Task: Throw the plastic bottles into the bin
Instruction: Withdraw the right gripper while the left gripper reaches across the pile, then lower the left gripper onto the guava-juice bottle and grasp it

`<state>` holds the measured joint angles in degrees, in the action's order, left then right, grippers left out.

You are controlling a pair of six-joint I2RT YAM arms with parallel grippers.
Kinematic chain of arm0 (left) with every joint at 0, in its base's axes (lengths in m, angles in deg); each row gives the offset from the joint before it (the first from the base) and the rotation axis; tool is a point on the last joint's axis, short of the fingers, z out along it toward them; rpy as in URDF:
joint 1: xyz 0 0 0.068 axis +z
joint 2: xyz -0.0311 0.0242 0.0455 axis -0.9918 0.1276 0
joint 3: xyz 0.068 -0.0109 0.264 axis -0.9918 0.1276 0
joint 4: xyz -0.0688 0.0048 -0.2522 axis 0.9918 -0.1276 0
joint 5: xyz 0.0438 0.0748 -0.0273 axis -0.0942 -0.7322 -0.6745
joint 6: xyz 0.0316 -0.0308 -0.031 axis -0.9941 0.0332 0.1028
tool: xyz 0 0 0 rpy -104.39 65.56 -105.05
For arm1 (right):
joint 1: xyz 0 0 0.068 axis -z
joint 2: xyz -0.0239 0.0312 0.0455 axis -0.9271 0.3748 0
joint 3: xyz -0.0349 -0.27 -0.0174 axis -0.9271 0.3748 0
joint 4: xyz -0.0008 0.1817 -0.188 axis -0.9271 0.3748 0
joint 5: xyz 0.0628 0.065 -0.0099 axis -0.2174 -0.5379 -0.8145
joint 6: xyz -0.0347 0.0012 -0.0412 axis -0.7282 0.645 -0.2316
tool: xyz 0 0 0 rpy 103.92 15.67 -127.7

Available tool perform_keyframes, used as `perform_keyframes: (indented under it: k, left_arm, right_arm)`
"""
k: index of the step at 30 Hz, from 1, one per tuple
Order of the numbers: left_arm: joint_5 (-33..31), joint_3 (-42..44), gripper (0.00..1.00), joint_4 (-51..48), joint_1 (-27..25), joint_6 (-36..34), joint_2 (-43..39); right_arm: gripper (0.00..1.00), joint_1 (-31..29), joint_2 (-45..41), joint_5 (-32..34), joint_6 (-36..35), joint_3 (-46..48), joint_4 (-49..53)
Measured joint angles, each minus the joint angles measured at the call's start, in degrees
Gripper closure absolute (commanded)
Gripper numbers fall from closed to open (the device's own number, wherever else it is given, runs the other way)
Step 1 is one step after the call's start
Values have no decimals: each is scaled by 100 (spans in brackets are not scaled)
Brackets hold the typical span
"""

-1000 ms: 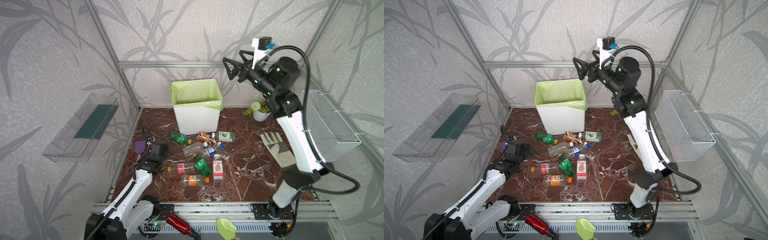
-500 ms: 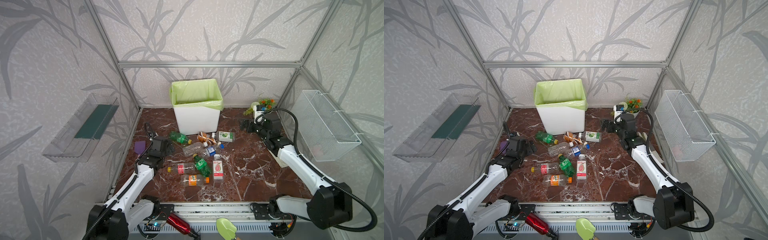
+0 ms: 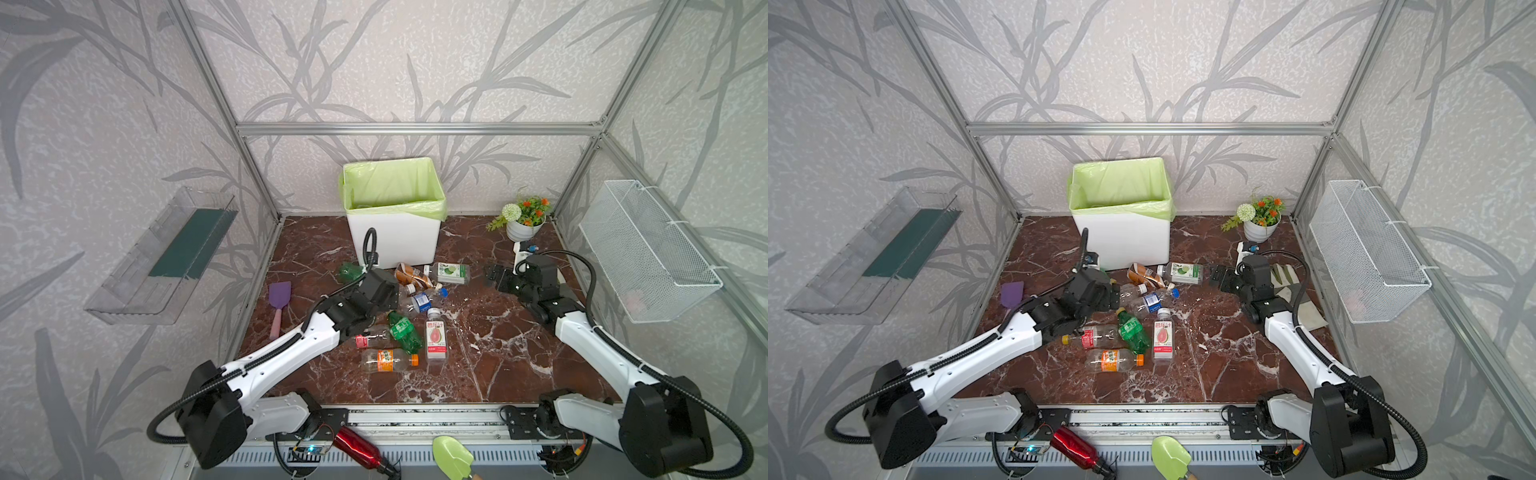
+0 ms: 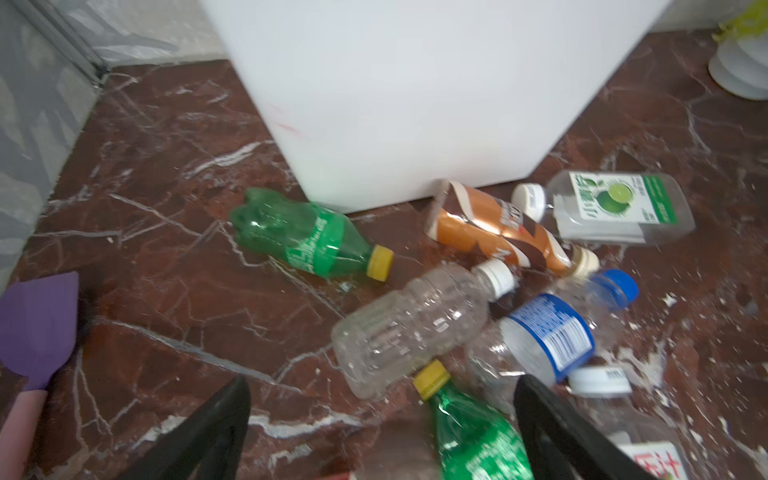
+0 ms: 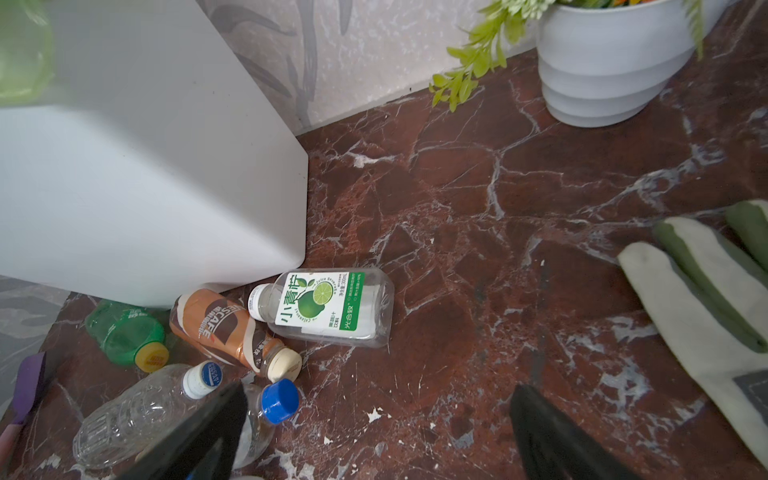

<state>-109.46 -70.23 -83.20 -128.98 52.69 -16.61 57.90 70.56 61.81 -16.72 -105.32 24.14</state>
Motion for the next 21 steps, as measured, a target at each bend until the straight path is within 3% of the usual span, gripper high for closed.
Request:
perform_keyframes:
  k: [5,8,21]
  left_arm:
    - [-221,-966,1,-610,-1113,455,1130]
    - [-146,-1685,3,-1064,-1526,809,1902]
    - [229,-2673,16,-1816,-2111,1908,3464]
  right_arm:
    - [1,433,-350,11,22,317,-44]
    - [1,651,-503,-39,46,553,-50]
    - [1,844,-955,-354,59,828,-85]
